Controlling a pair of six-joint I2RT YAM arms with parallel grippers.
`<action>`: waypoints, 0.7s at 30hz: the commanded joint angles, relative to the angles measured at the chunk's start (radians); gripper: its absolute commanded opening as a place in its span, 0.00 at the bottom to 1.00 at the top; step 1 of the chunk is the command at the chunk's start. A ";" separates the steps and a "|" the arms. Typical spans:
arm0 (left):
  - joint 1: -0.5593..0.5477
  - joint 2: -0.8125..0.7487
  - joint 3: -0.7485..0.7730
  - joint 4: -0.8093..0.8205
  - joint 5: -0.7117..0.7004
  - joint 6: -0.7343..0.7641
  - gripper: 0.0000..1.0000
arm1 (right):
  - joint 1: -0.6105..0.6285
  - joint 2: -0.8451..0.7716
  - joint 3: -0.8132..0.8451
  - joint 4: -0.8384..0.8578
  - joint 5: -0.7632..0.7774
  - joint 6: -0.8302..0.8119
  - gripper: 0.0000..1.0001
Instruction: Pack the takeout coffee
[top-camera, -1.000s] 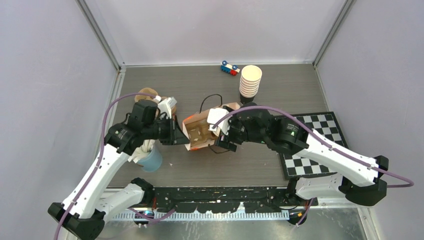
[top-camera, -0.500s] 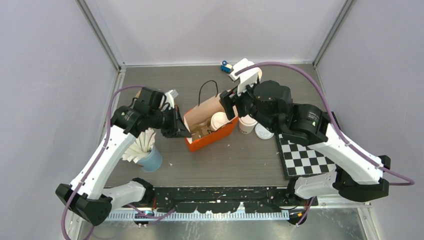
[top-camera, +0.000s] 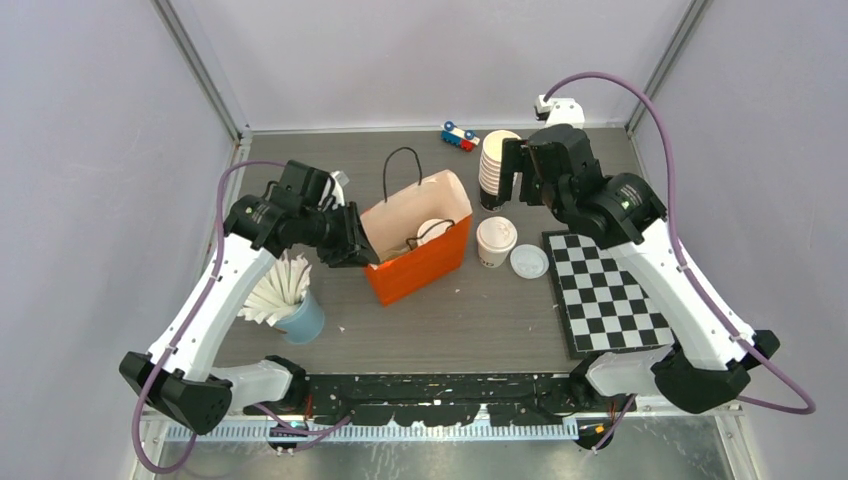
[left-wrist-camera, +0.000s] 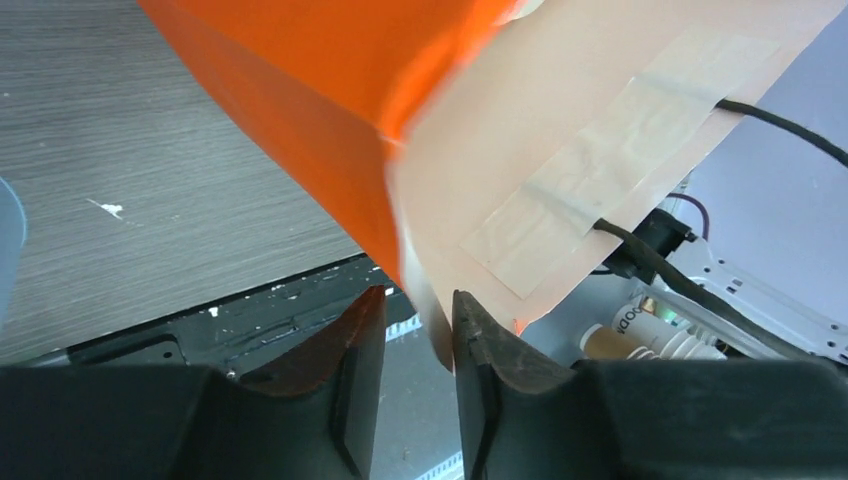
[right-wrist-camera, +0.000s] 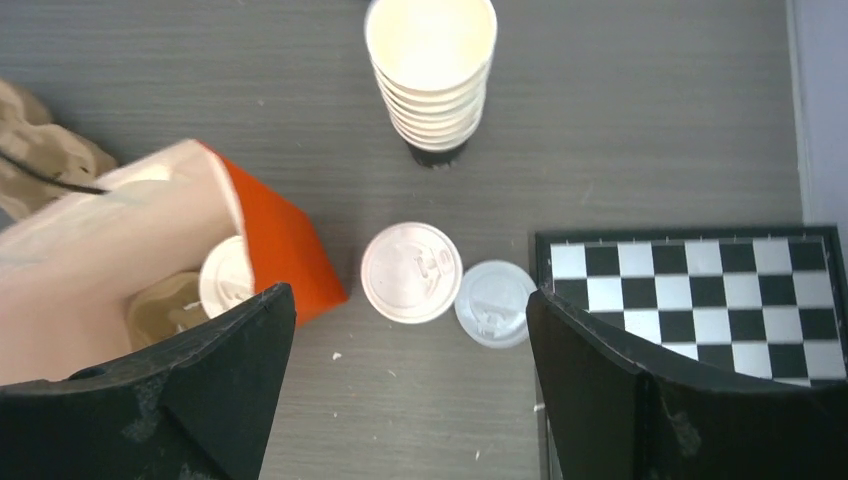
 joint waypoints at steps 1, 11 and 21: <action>0.010 0.000 0.043 0.009 -0.058 0.016 0.39 | -0.103 0.041 -0.033 -0.073 -0.132 0.109 0.90; 0.018 -0.042 0.075 0.028 -0.166 0.098 0.63 | -0.238 0.205 -0.131 -0.039 -0.288 0.098 0.91; 0.023 -0.091 0.086 0.006 -0.236 0.187 1.00 | -0.242 0.266 -0.210 0.053 -0.375 0.076 0.91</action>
